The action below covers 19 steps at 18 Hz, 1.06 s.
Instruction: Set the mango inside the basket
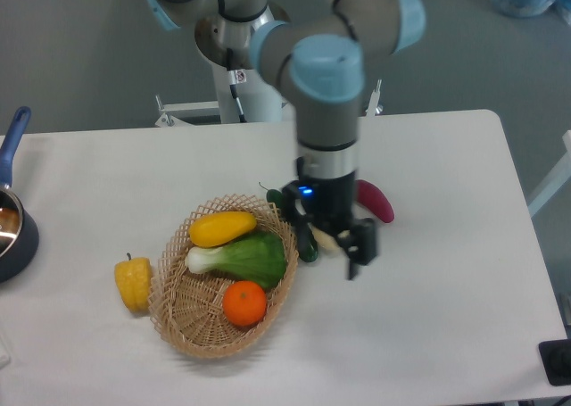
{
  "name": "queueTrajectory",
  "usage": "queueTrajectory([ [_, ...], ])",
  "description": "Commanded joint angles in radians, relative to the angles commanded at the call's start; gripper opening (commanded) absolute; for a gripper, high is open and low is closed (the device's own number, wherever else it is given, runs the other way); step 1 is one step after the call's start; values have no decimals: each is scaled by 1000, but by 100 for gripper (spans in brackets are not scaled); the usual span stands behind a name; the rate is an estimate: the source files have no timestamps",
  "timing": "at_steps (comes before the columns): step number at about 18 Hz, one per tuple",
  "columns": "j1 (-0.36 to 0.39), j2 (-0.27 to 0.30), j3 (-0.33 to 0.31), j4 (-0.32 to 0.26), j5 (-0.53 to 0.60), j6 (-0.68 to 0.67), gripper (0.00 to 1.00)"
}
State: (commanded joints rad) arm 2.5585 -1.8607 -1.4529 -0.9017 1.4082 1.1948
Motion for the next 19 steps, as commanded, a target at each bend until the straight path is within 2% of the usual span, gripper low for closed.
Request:
queueTrajectory([
  [2,34,9,31,-69,0,66,100],
  [5,84,21,39,-124,2,159,100],
  [12,271,132,20,-302,-8,406,100],
  [15,319,149,20,-342,-9,521,100],
  [19,330,153,19,-355,-9,551,100],
])
